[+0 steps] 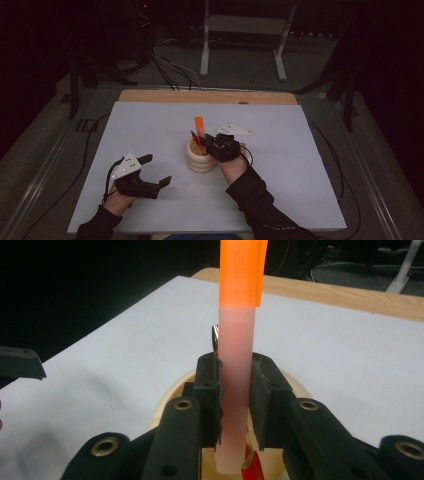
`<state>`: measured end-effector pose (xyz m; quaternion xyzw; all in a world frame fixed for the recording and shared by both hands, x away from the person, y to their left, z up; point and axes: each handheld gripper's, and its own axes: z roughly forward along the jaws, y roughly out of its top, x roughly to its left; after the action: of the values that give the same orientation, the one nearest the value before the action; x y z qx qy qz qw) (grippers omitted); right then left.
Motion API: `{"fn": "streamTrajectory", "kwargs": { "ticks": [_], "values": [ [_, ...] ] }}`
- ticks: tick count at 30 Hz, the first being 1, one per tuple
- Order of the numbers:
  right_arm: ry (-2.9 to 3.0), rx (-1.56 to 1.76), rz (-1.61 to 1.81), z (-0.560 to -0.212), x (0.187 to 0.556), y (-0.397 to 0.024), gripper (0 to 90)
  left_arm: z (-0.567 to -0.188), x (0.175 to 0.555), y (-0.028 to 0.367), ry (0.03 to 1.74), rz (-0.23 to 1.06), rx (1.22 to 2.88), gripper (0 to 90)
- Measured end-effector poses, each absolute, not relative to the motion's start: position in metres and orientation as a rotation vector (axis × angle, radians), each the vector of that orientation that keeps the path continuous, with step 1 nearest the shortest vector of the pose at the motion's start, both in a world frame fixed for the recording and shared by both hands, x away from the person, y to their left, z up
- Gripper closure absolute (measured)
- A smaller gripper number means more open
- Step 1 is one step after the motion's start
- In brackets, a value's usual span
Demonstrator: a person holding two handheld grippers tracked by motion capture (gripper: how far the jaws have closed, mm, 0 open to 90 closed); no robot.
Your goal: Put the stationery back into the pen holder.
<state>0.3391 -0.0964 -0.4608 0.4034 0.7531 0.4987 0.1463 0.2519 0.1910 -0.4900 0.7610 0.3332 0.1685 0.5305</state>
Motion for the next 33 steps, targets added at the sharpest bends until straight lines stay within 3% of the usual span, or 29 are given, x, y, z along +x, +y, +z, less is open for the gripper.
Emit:
{"fn": "streamTrajectory", "kwargs": {
  "ticks": [11,24,33],
  "values": [
    [2.228,1.230,1.377,-0.470,0.343,-0.092,73.9,-0.490,0.252,0.191,0.794,0.405,1.817,0.2],
    [2.143,1.140,1.487,-0.435,0.337,-0.112,17.1,-0.489,0.251,0.192,0.791,0.407,1.819,0.2],
    [2.078,1.052,1.499,-0.417,0.323,-0.146,6.7,-0.481,0.250,0.188,0.802,0.401,1.804,0.2]
  ]
}}
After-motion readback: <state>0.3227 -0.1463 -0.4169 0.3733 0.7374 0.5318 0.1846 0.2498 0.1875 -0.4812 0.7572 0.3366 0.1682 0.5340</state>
